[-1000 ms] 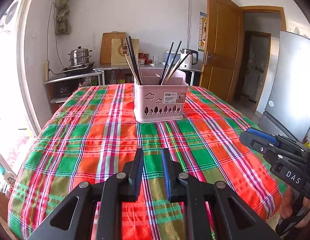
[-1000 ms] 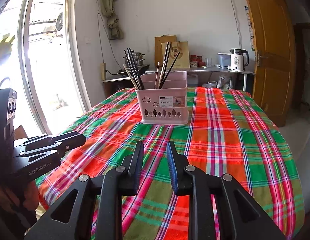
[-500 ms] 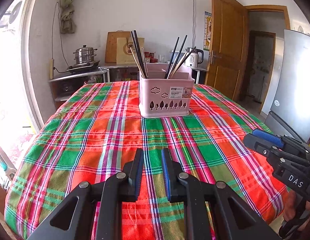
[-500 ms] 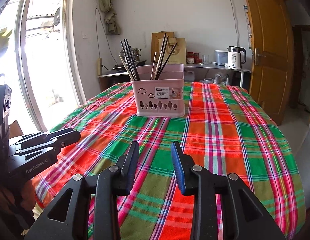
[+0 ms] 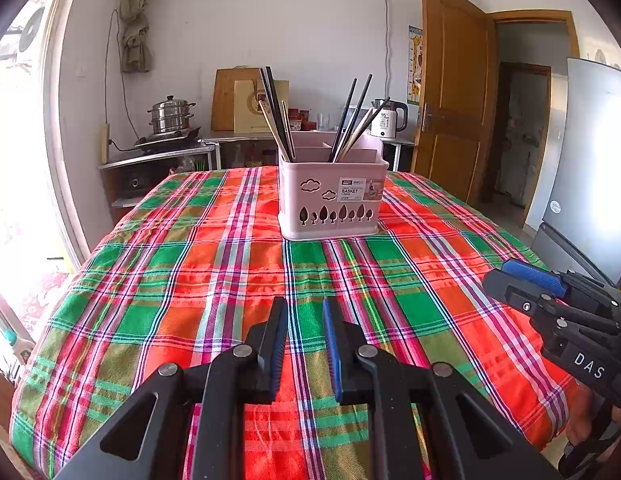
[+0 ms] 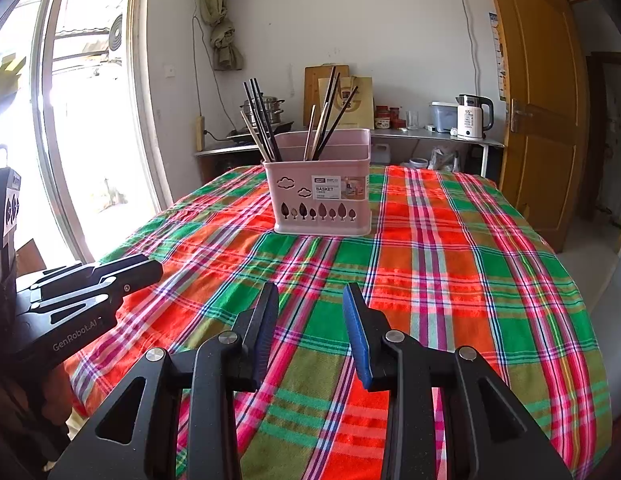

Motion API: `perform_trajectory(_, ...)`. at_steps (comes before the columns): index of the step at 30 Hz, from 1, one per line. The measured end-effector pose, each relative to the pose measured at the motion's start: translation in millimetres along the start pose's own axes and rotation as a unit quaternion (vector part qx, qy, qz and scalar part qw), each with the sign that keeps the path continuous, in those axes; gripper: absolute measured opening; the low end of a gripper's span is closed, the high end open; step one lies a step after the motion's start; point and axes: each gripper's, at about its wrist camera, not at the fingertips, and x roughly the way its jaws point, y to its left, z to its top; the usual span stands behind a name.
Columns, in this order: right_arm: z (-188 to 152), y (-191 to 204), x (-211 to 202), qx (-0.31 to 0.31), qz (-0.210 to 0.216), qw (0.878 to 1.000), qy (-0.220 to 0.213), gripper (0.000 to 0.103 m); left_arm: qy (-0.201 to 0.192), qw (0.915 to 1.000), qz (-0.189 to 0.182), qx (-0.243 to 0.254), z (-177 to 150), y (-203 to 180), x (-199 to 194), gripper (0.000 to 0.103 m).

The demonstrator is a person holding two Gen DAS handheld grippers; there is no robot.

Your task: Organize utensils

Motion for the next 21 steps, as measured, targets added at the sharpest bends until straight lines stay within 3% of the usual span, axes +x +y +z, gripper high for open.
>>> perform_trajectory(21, 0.0, 2.7, 2.1, 0.0, 0.002, 1.0, 0.005, 0.034, -0.001, 1.0, -0.001, -0.001, -2.4, 0.6, -1.7, 0.017)
